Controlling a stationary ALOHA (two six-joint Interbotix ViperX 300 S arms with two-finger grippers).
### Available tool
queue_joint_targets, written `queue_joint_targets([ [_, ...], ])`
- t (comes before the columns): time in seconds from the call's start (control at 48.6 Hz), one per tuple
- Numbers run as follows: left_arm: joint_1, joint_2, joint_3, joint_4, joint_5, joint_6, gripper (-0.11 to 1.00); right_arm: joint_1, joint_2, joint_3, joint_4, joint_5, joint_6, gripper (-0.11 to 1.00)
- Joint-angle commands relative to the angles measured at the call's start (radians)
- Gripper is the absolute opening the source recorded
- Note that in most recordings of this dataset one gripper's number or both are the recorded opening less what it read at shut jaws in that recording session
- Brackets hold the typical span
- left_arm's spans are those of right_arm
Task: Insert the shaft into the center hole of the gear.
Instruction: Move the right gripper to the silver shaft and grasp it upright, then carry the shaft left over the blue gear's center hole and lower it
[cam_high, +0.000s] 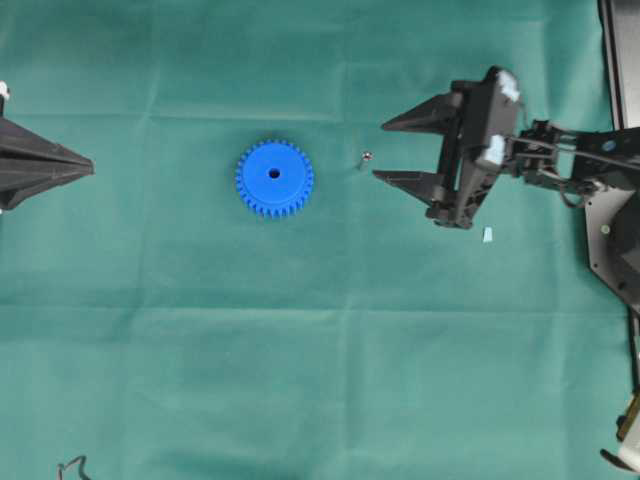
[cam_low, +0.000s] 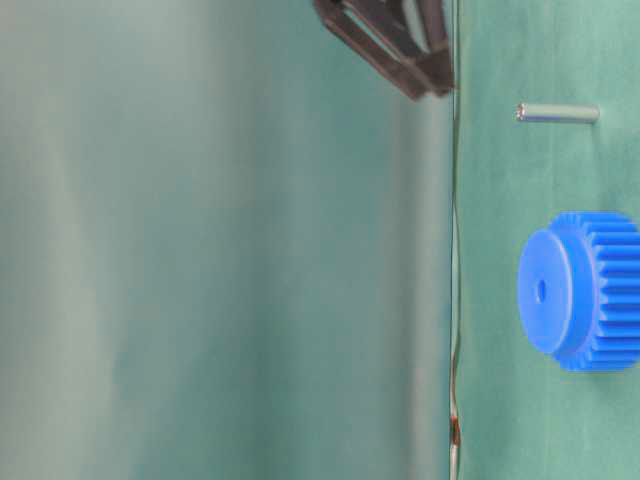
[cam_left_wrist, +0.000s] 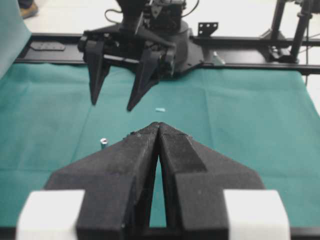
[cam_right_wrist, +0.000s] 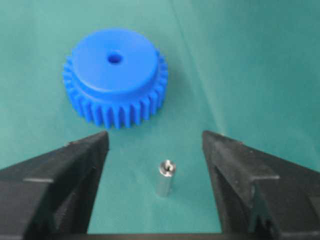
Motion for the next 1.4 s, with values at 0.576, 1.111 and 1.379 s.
queue_joint_targets([
  [0.576,0.003,0.008,-0.023,0.003,0.012,0.0,0.0,-0.008,0.239,-0.071,0.063,-0.092,0.002,0.7],
  [1.111,0.003,0.002,-0.025,0.003,0.028,0.0,0.0,-0.008,0.229,-0.075,0.064,-0.075,0.003,0.16],
  [1.379,0.005,0.002,-0.025,0.003,0.031,-0.002,0.0,-0.008,0.081,-0.095,0.061,0.058,-0.008,0.16],
])
